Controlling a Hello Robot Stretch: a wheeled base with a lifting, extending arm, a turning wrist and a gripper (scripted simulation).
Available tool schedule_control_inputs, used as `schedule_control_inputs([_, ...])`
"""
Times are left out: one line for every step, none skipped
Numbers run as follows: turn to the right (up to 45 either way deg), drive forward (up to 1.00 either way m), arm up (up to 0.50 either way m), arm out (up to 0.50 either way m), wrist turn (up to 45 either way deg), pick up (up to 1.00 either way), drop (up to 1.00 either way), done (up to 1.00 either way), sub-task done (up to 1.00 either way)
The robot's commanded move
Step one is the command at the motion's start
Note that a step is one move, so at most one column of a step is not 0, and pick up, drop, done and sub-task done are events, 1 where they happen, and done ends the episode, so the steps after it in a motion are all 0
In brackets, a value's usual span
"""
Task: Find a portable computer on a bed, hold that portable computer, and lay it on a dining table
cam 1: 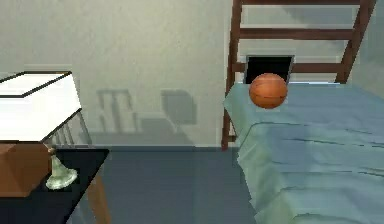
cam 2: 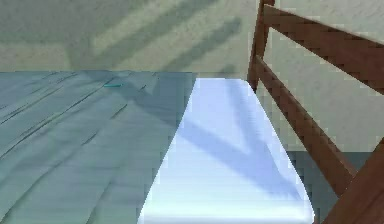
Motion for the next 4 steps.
schedule_control_inputs([0.0, 0.30, 0.00, 0.00, 0.0, 0.00, 0.00, 0.00, 0.00])
schedule_control_inputs([0.0, 0.50, 0.00, 0.00, 0.0, 0.00, 0.00, 0.00, 0.00])
schedule_control_inputs([-45.0, 0.00, 0.00, 0.00, 0.0, 0.00, 0.00, 0.00, 0.00])
schedule_control_inputs([0.0, 0.00, 0.50, 0.00, 0.0, 0.00, 0.00, 0.00, 0.00])
